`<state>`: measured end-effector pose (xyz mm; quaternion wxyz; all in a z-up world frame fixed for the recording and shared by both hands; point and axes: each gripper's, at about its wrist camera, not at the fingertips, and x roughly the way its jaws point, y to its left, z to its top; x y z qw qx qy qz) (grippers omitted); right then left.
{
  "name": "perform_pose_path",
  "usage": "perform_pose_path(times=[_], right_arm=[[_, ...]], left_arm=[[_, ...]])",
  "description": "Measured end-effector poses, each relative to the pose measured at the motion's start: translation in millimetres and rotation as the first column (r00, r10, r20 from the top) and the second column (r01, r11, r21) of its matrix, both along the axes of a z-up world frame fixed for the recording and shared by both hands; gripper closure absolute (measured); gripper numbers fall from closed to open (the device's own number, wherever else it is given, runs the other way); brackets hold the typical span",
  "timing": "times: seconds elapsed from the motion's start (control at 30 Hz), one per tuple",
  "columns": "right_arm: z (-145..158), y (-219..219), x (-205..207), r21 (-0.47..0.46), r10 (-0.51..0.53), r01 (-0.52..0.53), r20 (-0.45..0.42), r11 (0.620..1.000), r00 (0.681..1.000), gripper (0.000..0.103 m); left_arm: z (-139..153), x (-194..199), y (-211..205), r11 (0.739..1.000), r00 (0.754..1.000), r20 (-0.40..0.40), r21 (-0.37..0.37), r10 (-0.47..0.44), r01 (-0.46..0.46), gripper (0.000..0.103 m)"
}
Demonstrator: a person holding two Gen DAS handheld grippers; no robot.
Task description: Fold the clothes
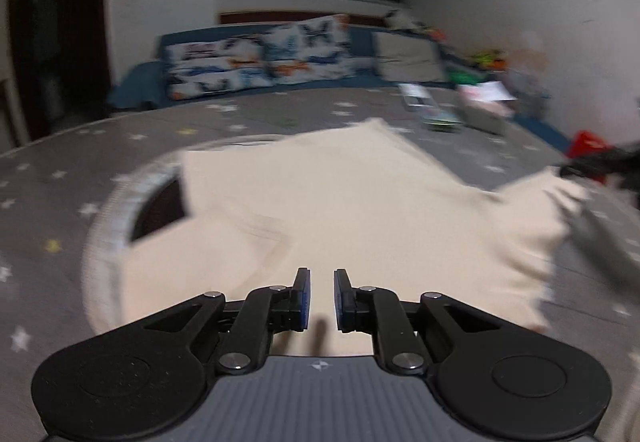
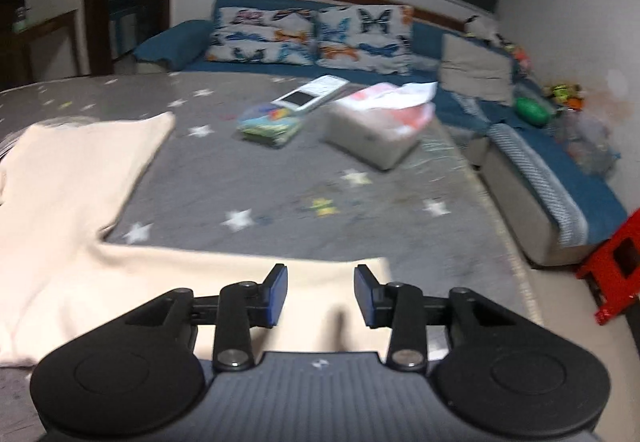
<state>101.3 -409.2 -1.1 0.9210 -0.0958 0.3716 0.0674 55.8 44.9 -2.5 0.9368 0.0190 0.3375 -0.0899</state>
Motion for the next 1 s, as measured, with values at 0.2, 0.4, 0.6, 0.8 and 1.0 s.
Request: perform_pose_path(times=[0.2, 0.4, 0.6, 0.8, 1.0], right_arm=[[-17, 16, -1, 0.009, 0.024, -0.023, -0.049, 1.000, 0.998, 0.066], [-21, 15, -4, 0.017, 0.012, -0.011, -0.053, 1.000, 0.999, 0.064], [-21, 14, -2, 0.014, 0.004, -0.004, -0.055, 1.000, 0.998, 0.059], [-21, 16, -2, 0.001, 0.000, 0.000, -0.051, 1.000, 0.999, 0.059], [-21, 18, -1, -0.019, -0.007, 0.006, -0.051, 1.000, 0.999, 0.054]], left_arm=[[-12, 32, -6, 0.995, 1.000, 0.008, 0.099, 0.021, -0.021, 0.061], [-27, 50, -5, 0.995, 0.999, -0.004, 0.095, 0.044, -0.044, 0.073], [-8, 37, 28, 0.986, 0.984, 0.059, 0.002, 0.168, -0.169, 0.099], [27, -12, 97, 0.928, 0.916, 0.152, -0.093, 0.370, -0.360, 0.099], [24, -60, 165, 0.835, 0.824, 0.142, -0.129, 0.549, -0.535, 0.099]])
